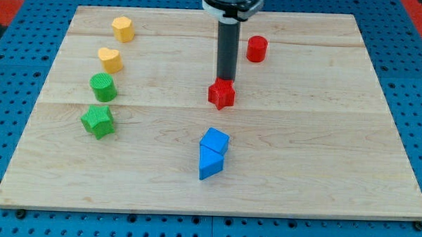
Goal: Move the red circle slightly diagonally towards center
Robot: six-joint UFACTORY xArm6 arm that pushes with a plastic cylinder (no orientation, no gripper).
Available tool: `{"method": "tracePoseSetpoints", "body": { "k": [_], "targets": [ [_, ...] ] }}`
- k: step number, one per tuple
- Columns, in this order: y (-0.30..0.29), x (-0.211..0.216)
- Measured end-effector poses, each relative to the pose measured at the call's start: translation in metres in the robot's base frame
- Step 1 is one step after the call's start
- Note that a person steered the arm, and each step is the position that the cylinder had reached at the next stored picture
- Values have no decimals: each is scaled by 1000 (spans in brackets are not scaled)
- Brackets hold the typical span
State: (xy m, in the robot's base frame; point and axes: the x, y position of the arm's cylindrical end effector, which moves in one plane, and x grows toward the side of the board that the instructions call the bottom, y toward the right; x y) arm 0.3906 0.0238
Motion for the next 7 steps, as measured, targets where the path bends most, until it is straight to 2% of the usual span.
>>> {"method": "tracePoseSetpoints", "body": {
  "k": [2,3,4,5,6,7],
  "targets": [
    [9,36],
    [83,24],
    [127,-20],
    [133,-87],
    [92,-109],
    [73,-91]
  ]
}}
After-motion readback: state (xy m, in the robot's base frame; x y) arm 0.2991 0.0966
